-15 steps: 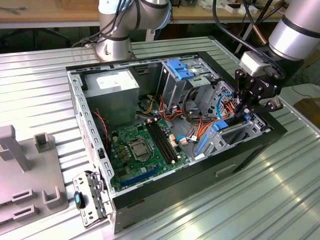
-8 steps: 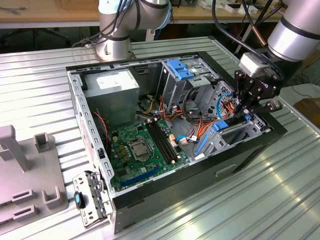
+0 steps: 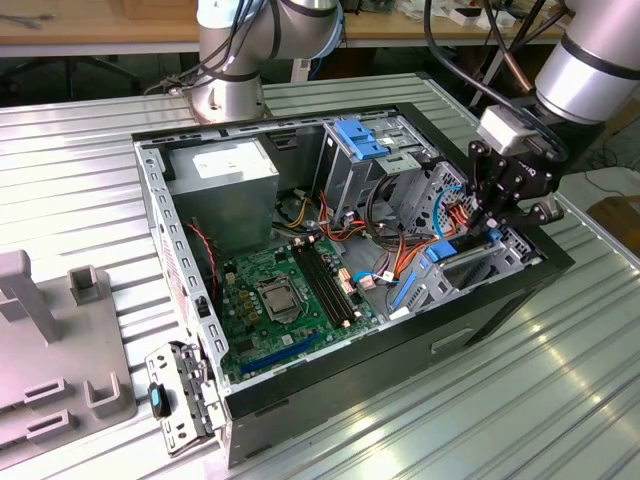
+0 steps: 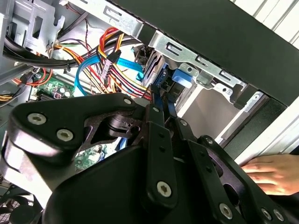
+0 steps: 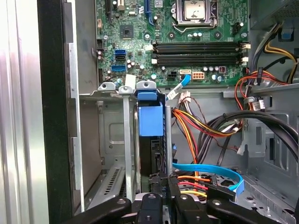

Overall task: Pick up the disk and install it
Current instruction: 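Insert the first disk wire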

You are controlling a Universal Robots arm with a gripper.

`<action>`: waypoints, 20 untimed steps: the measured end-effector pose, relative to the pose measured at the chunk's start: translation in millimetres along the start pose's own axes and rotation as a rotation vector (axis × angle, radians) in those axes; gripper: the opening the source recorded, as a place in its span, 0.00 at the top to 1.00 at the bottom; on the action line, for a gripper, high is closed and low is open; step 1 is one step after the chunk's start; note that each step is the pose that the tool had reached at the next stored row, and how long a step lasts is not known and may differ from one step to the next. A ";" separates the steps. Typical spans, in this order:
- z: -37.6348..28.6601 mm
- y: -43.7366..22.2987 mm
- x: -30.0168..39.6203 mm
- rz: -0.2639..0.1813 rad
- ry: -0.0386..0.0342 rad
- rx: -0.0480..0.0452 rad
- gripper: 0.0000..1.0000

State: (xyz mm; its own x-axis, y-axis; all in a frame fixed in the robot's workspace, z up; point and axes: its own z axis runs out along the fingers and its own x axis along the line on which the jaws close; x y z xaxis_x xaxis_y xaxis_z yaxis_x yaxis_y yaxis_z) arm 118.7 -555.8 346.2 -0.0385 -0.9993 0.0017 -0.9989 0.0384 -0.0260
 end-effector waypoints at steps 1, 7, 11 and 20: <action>-2.2 -0.3 0.0 0.000 0.0011 -0.0001 0.83; -3.1 -0.8 2.9 -0.011 0.0007 -0.0002 0.83; -2.9 -0.8 4.4 -0.012 0.0008 -0.0001 0.83; 0.0 0.3 4.3 -0.019 0.0002 -0.0001 0.83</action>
State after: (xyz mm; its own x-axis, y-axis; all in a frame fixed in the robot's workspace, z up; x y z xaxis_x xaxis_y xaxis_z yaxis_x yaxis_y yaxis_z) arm 118.2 -560.1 346.2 -0.0191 -0.9998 0.0024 -0.9995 0.0191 -0.0258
